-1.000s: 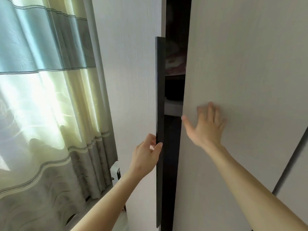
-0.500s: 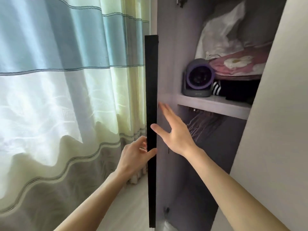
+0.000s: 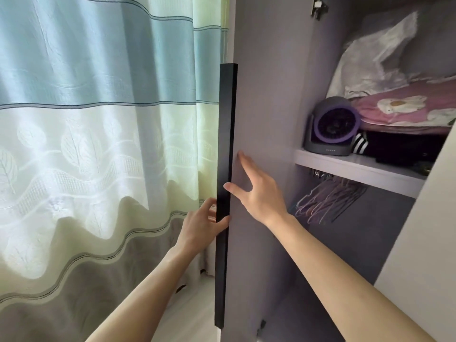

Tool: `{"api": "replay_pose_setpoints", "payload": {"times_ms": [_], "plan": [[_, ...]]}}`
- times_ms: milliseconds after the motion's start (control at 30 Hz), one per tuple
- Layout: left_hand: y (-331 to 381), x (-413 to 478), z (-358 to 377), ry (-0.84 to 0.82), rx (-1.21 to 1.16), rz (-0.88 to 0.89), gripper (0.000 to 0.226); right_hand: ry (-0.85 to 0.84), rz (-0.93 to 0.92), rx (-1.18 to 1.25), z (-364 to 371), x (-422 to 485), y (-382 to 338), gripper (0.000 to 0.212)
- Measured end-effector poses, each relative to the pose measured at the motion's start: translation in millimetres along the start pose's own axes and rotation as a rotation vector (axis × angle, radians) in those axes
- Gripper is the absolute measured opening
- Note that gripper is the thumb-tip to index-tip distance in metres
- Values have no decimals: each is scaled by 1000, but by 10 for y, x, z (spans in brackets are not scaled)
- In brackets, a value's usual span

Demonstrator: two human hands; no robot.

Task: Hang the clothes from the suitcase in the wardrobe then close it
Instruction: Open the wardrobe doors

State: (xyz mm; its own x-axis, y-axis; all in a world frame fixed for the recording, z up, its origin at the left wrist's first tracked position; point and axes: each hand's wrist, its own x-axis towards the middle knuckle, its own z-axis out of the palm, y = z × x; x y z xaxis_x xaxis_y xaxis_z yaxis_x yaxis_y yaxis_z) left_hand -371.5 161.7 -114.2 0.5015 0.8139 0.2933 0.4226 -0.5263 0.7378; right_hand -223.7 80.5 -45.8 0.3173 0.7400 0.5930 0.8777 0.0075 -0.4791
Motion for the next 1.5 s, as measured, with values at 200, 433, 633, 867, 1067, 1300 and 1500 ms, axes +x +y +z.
{"api": "replay_pose_setpoints", "payload": {"times_ms": [200,433,633,867,1067,1300,1500], "plan": [[-136,87,-41,83,-72,-40,48,-15,-10,-12,183,177,-69,77],[-213,117,-30,111,-57,-38,45,-191,-70,-54,184,237,109,73],[-177,77,82,182,-54,-49,47,-286,-97,-104,151,173,252,70],[197,-173,652,484,64,67,78,-189,2,-140,-158,-301,753,56],[861,-193,1325,134,-13,189,62,-63,127,-226,-868,-907,1357,45],[1676,-83,2212,-220,11,300,55,143,282,-473,-1978,-1535,1987,39],[2328,177,2835,-417,22,441,55,292,475,-645,-2764,-1782,2257,45]]}}
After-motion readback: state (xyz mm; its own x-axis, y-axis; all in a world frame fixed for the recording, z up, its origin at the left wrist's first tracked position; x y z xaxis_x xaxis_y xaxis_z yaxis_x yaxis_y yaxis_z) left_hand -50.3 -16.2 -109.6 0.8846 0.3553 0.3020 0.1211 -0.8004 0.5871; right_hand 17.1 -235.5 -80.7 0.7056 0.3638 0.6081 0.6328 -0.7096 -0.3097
